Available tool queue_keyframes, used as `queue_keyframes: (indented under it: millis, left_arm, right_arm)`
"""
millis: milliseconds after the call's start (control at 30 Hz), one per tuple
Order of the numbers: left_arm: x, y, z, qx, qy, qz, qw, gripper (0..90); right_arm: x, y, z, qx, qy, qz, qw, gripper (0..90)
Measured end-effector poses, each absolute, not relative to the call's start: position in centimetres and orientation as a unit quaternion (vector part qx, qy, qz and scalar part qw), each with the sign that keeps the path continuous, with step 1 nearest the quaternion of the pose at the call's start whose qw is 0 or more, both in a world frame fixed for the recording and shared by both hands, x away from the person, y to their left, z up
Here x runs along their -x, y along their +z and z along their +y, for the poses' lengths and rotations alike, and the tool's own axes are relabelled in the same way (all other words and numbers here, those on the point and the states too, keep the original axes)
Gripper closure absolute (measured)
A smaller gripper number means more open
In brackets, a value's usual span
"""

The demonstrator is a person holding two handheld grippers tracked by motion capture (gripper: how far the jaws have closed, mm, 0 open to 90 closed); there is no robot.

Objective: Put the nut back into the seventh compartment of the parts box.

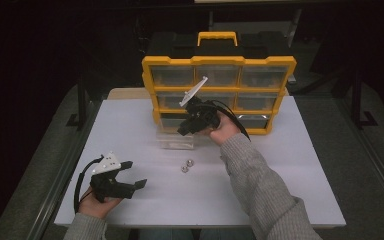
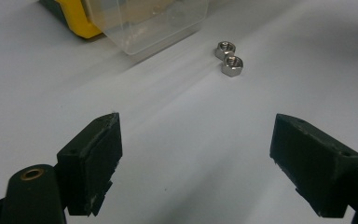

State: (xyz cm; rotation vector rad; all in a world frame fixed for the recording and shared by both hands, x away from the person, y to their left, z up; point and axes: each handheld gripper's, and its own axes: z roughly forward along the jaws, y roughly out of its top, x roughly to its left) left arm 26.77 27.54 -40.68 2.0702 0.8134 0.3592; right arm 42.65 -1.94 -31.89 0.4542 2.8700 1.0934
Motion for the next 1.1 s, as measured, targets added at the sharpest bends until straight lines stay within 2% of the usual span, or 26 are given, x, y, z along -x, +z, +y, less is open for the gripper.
queue_keyframes:
  millis: [400,467,500,667,1100]
  left_arm:
    - [-26.8,-40.7,27.6,-0.830,0.144,0.325,0.431,16.8]
    - [-26.8,-40.7,27.6,-0.830,0.143,0.325,0.429,16.8]
    - [-26.8,-40.7,27.6,-0.831,0.143,0.325,0.429,16.8]
    - [-26.8,-40.7,27.8,-0.829,0.144,0.327,0.430,16.8]
    - [-26.7,-40.7,27.5,-0.829,0.142,0.328,0.430,16.8]
  right_arm:
    - [-44.1,-32.9,-1.9,-0.170,0.348,0.922,0.006,68.3]
    - [-44.3,-33.1,-1.9,-0.171,0.353,0.920,0.007,66.2]
    - [-44.4,-33.0,-2.0,-0.178,0.354,0.918,0.013,61.2]
    - [-44.4,-32.8,-2.5,-0.185,0.360,0.914,0.012,60.8]
    - [-41.2,-31.8,-5.4,-0.160,0.376,0.912,0.022,56.3]
